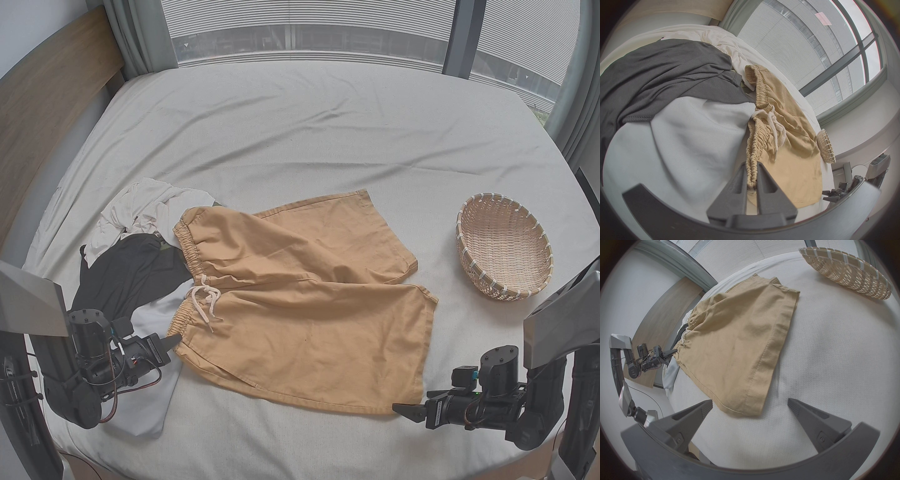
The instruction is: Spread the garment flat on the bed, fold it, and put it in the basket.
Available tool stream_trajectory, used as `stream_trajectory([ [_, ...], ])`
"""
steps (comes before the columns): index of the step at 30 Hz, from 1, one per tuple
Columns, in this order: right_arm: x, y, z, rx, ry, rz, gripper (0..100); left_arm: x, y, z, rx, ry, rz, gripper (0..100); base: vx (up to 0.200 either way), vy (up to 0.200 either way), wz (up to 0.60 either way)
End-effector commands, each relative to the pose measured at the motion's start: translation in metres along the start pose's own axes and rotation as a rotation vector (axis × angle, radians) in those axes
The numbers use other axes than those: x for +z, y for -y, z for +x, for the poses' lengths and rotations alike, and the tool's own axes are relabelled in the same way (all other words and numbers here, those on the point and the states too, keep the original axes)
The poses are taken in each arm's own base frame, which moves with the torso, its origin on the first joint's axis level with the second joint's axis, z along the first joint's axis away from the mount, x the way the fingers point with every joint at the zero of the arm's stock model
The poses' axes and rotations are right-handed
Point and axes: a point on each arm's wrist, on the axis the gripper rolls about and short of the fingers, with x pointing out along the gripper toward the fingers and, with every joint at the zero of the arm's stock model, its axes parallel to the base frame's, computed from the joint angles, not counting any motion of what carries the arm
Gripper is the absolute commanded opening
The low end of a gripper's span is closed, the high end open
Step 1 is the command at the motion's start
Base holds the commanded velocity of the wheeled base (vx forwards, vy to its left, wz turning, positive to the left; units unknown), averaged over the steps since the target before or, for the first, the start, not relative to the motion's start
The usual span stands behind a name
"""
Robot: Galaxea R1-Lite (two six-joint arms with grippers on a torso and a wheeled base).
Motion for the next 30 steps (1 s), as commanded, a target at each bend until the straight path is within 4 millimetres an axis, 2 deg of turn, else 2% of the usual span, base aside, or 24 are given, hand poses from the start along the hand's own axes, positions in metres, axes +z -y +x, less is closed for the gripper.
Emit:
stream_trajectory([
  [1,-0.003,0.002,0.006,-0.002,-0.015,0.003,0,0.0,0.0,0.0,0.001,0.0,-0.001,0,0.0,0.0,0.0],
  [8,0.0,0.0,0.006,0.003,0.0,-0.001,0,0.001,0.0,0.001,0.0,0.004,0.001,0,0.0,0.0,0.0],
  [14,0.005,-0.004,-0.021,-0.001,0.033,-0.001,0,-0.001,0.003,0.0,-0.008,-0.002,0.002,0,0.0,0.0,0.0],
  [18,0.014,0.001,-0.029,-0.026,0.09,0.013,0,-0.002,0.008,-0.001,-0.021,-0.01,0.008,0,0.0,0.0,0.0],
  [21,0.012,0.006,-0.027,-0.043,0.08,0.023,0,-0.006,0.009,-0.002,-0.021,-0.029,0.007,0,0.0,0.0,0.0],
  [28,-0.007,0.012,-0.012,-0.061,-0.033,0.041,0,-0.009,0.008,0.0,-0.018,-0.039,0.006,0,0.0,0.0,0.0],
  [29,-0.007,0.012,-0.012,-0.06,-0.036,0.041,100,-0.009,0.008,0.0,-0.019,-0.038,0.006,0,0.0,0.0,0.0],
  [30,-0.007,0.012,-0.012,-0.06,-0.034,0.041,100,-0.008,0.008,0.0,-0.019,-0.037,0.007,0,0.0,0.0,0.0],
])
